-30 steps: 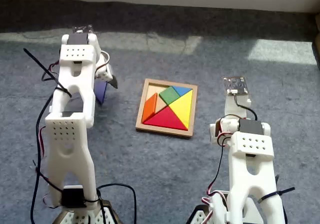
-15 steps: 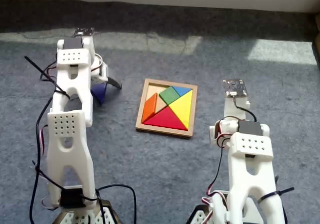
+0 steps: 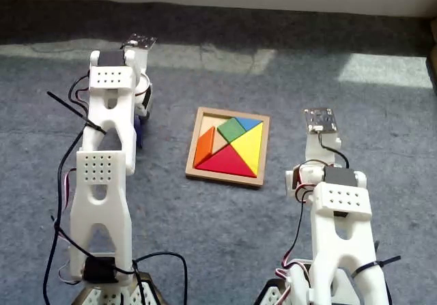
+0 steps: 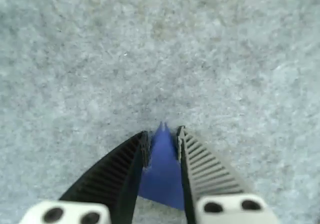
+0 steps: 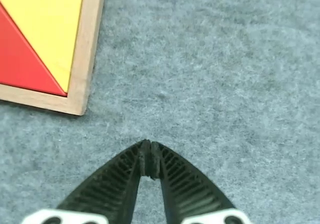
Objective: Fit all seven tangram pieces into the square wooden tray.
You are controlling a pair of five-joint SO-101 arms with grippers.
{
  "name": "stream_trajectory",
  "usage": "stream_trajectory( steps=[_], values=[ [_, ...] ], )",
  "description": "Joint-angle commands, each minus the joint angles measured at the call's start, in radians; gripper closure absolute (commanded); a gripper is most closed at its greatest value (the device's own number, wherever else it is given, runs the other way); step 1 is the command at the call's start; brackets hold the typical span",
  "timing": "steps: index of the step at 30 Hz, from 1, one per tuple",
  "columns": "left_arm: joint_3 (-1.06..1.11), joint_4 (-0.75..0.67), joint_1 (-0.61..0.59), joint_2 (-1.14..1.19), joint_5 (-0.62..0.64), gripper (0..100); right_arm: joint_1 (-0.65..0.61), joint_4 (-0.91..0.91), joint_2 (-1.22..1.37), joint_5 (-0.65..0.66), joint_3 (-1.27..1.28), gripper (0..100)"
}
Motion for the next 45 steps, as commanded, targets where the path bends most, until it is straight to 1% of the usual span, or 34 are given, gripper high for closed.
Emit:
stream_trajectory(
  steps=[1,4,6,8,11,16,20,23,26,29,32,35,45],
  values=[
    [-0.088,0.018,-0.007,-0.008,-0.003,85,0.005,-0.016,-0.025,0.014,-0.005,99.5],
    [-0.122,0.021,-0.028,-0.010,0.005,71,0.005,-0.016,-0.025,0.014,-0.005,99.5],
    [-0.127,0.023,-0.044,-0.010,0.058,63,0.005,-0.016,-0.025,0.014,-0.005,99.5],
    [-0.113,0.025,-0.056,-0.031,0.081,61,0.005,-0.016,-0.025,0.014,-0.005,99.5],
    [-0.018,0.025,-0.064,-0.099,0.083,65,0.005,-0.016,-0.024,0.014,-0.005,99.5],
    [0.257,0.021,-0.082,-0.278,0.078,74,0.005,-0.016,-0.024,0.014,-0.005,99.5],
    [0.397,0.015,-0.090,-0.360,0.084,75,0.005,-0.016,-0.024,0.014,-0.005,99.5],
    [0.415,-0.011,-0.088,-0.357,0.098,75,0.005,-0.016,-0.024,0.014,-0.005,99.5],
    [0.437,-0.072,-0.090,-0.326,0.167,75,0.005,-0.016,-0.025,0.014,-0.005,99.5],
    [0.437,-0.097,-0.071,-0.277,0.173,75,0.005,-0.016,-0.025,0.014,-0.002,99.5],
    [0.435,-0.098,-0.058,-0.243,0.176,75,0.005,-0.016,-0.027,0.014,-0.002,99.5],
    [0.409,-0.091,-0.061,-0.236,0.218,75,0.005,-0.016,-0.028,0.014,-0.002,99.5],
    [0.443,-0.089,-0.035,-0.236,0.227,75,0.010,-0.016,-0.028,0.014,-0.002,99.5]
  ],
)
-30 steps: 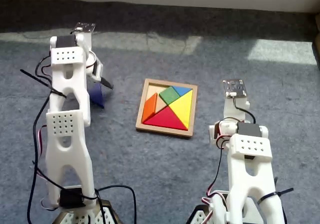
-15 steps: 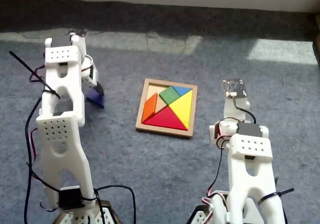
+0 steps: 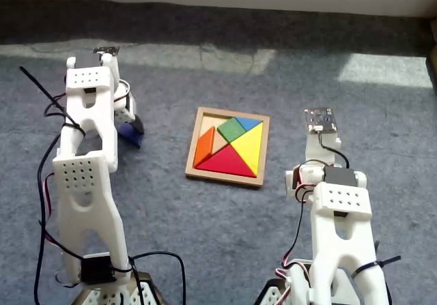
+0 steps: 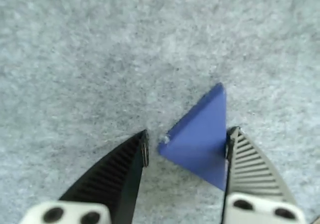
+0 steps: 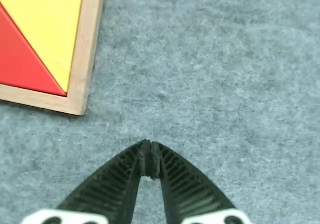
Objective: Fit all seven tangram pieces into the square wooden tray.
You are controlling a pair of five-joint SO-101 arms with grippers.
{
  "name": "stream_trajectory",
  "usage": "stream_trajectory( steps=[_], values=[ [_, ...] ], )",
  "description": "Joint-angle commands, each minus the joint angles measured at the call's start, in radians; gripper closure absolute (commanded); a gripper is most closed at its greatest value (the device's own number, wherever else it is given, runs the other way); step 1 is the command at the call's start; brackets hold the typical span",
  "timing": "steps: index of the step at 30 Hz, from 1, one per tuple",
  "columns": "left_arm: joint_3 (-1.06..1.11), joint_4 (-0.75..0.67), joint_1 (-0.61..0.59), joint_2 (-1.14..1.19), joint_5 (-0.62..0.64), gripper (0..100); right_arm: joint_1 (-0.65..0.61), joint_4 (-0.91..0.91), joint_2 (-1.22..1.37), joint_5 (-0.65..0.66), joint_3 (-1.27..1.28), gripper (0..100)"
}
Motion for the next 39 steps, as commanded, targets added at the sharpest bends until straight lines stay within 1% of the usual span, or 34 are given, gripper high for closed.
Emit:
stream_trajectory(
  steps=[1,3,7,9,15,19,21,24,29,33,39],
  values=[
    [-0.002,-0.003,0.041,-0.008,0.020,75,0.010,-0.016,-0.028,0.014,-0.002,99.5],
    [-0.002,0.000,0.048,-0.007,0.044,78,0.010,-0.016,-0.030,0.014,-0.002,99.5],
    [-0.007,0.032,0.090,-0.008,0.049,89,0.010,-0.015,-0.030,0.014,-0.002,99.5],
    [-0.007,0.040,0.107,-0.012,0.049,93,0.010,-0.015,-0.030,0.014,-0.002,99.5],
    [-0.036,0.080,0.127,-0.039,0.049,94,0.010,-0.013,-0.030,0.014,-0.002,99.5],
    [-0.053,0.098,0.151,-0.130,0.048,94,0.010,-0.013,-0.030,0.014,-0.002,99.5],
    [-0.053,0.098,0.182,-0.176,0.044,93,0.012,-0.013,-0.030,0.014,-0.004,99.5],
    [-0.058,0.097,0.242,-0.226,-0.034,93,0.012,-0.013,-0.030,0.014,-0.004,99.5],
    [-0.059,0.074,0.331,-0.228,-0.146,93,0.012,-0.013,-0.030,0.014,-0.004,99.5],
    [-0.053,0.017,0.375,-0.228,-0.239,93,0.012,-0.015,-0.030,0.014,-0.002,99.5],
    [-0.053,0.008,0.449,-0.226,-0.338,93,0.012,-0.015,-0.030,0.014,-0.002,99.5]
  ],
)
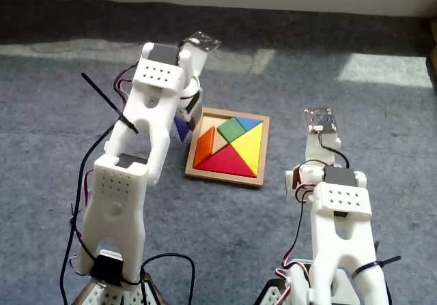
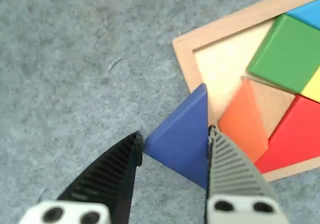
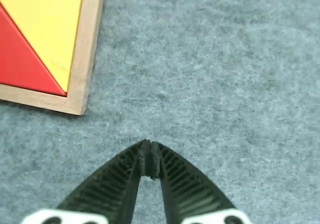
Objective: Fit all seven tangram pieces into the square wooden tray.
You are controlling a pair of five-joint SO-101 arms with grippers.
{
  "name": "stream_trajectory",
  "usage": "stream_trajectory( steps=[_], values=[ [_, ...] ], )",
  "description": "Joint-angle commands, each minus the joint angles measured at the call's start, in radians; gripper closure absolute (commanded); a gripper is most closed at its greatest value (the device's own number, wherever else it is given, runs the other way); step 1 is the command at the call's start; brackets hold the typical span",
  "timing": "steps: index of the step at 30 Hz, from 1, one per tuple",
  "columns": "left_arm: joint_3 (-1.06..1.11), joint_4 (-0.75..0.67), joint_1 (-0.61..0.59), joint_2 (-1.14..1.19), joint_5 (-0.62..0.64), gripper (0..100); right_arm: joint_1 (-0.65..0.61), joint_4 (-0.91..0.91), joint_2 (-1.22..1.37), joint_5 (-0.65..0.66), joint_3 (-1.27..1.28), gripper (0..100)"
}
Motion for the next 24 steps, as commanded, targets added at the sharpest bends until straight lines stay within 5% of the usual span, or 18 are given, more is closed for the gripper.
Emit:
stream_trajectory(
  steps=[1,10,18,24],
  values=[
    [-0.035,-0.012,0.058,-0.065,-0.057,93,0.012,-0.015,-0.030,0.014,-0.002,99.5],
    [-0.041,-0.083,0.087,-0.010,-0.172,93,0.012,-0.016,-0.030,0.014,-0.001,99.5],
    [-0.041,-0.110,0.087,0.062,-0.198,69,0.012,-0.016,-0.030,0.014,-0.001,99.5],
    [-0.143,-0.106,0.091,0.062,-0.196,69,0.012,-0.016,-0.030,0.014,-0.002,99.5]
  ],
)
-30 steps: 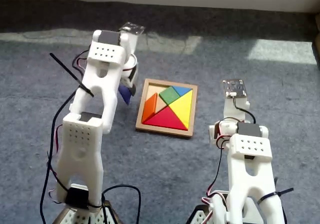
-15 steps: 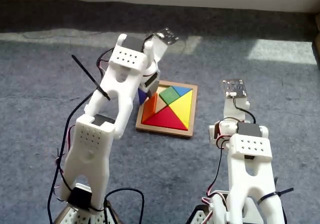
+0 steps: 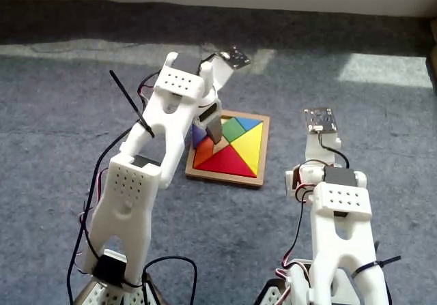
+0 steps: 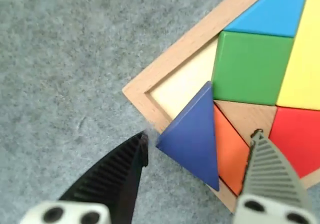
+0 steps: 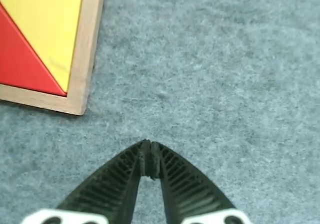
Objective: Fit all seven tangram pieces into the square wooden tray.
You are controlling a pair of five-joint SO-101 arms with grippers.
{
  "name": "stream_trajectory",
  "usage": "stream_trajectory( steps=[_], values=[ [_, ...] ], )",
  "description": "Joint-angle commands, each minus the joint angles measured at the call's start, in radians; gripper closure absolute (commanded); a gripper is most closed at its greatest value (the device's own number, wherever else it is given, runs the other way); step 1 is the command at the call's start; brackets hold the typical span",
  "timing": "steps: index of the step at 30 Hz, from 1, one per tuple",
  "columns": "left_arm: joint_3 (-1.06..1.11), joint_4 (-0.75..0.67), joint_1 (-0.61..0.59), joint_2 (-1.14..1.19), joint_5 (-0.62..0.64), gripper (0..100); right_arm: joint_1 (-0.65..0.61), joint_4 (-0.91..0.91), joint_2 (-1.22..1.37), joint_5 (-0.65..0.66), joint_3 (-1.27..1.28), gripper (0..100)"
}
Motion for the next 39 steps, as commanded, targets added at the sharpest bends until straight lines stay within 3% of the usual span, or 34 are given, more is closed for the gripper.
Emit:
stream_trajectory(
  steps=[1,9,16,21,39],
  values=[
    [-0.125,0.011,0.018,-0.015,-0.003,70,0.012,-0.016,-0.030,0.014,-0.002,99.5],
    [-0.266,0.172,-0.028,-0.005,-0.003,76,0.012,-0.016,-0.030,0.014,-0.004,99.5],
    [-0.128,0.166,-0.090,-0.004,-0.005,78,0.010,-0.018,-0.030,0.014,-0.005,99.5],
    [-0.002,0.035,-0.081,0.035,-0.003,78,0.010,-0.018,-0.030,0.014,-0.004,99.5],
    [-0.139,-0.012,0.016,0.102,0.048,78,0.010,-0.018,-0.028,0.014,-0.001,99.5]
  ],
)
